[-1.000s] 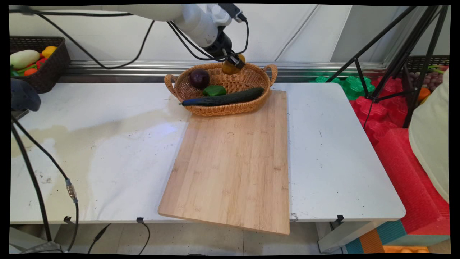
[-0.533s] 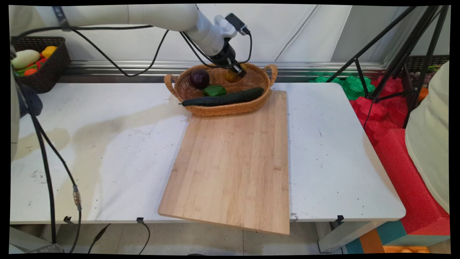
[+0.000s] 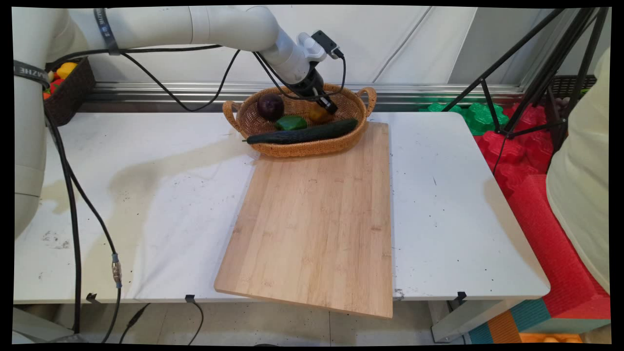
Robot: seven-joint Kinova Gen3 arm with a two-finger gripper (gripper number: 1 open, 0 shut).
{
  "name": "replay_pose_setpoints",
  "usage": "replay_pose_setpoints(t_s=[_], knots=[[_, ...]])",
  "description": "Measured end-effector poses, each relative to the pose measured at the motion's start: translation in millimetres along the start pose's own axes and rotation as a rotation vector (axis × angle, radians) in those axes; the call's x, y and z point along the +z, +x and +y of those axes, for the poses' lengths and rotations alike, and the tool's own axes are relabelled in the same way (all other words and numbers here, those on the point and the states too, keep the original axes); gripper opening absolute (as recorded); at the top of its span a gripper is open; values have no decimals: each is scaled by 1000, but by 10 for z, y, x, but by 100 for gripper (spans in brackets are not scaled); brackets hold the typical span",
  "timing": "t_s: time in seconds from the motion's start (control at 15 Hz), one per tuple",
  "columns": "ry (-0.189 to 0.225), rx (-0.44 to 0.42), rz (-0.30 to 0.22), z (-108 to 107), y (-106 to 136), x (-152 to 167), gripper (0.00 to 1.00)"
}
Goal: Place the picked object in the vegetable basket
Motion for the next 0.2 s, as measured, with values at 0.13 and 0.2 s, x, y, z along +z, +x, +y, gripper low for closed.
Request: replay_pose_setpoints(t_s=[0.13,0.2], knots=[[-2,-1,-1,10,-1,15,100],[-3,0,2,18,3,7,100]])
